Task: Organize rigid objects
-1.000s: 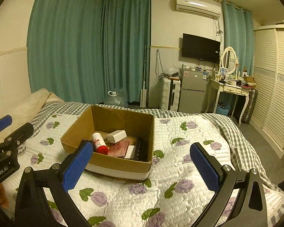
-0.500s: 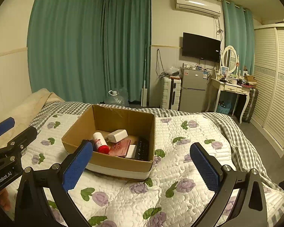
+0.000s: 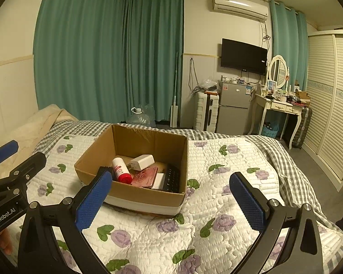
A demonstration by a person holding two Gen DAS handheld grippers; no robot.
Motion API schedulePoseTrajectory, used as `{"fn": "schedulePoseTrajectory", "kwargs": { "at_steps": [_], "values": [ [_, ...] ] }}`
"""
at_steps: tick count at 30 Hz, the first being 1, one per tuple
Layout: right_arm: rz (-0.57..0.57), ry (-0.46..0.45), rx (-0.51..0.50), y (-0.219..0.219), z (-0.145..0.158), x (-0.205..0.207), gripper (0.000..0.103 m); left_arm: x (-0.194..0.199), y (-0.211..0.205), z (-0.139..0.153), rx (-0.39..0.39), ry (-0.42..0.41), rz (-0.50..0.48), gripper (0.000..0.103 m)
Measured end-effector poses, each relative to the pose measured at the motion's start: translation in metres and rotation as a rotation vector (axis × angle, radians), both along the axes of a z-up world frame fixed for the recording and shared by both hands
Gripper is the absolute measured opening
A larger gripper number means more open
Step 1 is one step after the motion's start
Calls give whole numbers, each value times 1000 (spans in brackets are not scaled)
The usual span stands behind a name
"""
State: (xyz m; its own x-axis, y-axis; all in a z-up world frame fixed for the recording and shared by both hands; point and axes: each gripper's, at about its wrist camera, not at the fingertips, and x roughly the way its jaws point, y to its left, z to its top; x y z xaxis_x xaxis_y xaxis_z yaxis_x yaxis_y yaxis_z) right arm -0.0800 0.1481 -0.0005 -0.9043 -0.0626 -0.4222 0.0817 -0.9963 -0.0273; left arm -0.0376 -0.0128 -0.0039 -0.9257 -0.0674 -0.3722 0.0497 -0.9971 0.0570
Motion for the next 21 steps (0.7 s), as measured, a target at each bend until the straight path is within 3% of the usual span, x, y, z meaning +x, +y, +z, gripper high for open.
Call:
{"fn": "schedulePoseTrajectory", "kwargs": {
  "at_steps": [21],
  "values": [
    [2,-9,3,1,-3,1,103,0,1,1,-1,-1,-2,82]
  ]
}}
